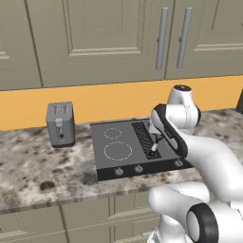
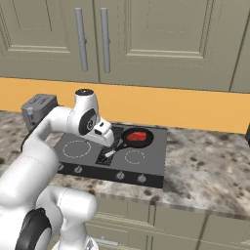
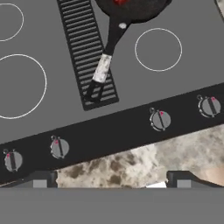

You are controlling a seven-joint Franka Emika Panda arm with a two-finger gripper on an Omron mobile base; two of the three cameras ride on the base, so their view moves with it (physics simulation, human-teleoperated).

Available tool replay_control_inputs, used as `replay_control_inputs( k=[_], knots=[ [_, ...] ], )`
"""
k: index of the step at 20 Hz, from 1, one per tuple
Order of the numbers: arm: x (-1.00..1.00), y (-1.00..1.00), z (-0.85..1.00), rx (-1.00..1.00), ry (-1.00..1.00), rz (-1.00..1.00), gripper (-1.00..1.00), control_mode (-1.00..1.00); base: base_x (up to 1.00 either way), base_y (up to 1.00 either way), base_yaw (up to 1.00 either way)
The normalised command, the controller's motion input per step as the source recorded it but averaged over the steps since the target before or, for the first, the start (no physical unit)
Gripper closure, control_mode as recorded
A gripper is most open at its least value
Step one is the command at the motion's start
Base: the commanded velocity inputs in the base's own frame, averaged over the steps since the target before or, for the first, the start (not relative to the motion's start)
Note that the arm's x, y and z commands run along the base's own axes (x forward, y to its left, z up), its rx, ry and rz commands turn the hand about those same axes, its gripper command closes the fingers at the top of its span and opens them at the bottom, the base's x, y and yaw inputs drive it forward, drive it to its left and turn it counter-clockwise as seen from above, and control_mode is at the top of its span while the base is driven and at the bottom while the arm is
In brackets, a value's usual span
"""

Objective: Pick up the pan with the steak in it and place it on the dining table. Then place the steak on the plate.

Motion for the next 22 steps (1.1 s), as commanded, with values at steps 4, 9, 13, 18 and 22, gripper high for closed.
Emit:
replay_control_inputs(
  k=[4, 9, 13, 18, 22],
  knots=[
    [0.42, -0.18, -0.32, 0.00, 0.02, -0.14, -1.00, -1.00, 0.00, 0.00, 0.00],
    [0.53, -0.16, -0.35, 0.00, 0.03, -0.11, -1.00, -1.00, 0.00, 0.00, 0.00],
    [0.46, -0.09, -0.37, 0.00, 0.04, -0.10, -1.00, -1.00, 0.00, 0.00, 0.00],
    [0.42, -0.04, -0.31, 0.00, 0.02, -0.09, -1.00, -1.00, 0.00, 0.00, 0.00],
    [0.38, -0.01, -0.36, 0.00, 0.02, -0.08, -1.00, -1.00, 0.00, 0.00, 0.00]
  ],
)
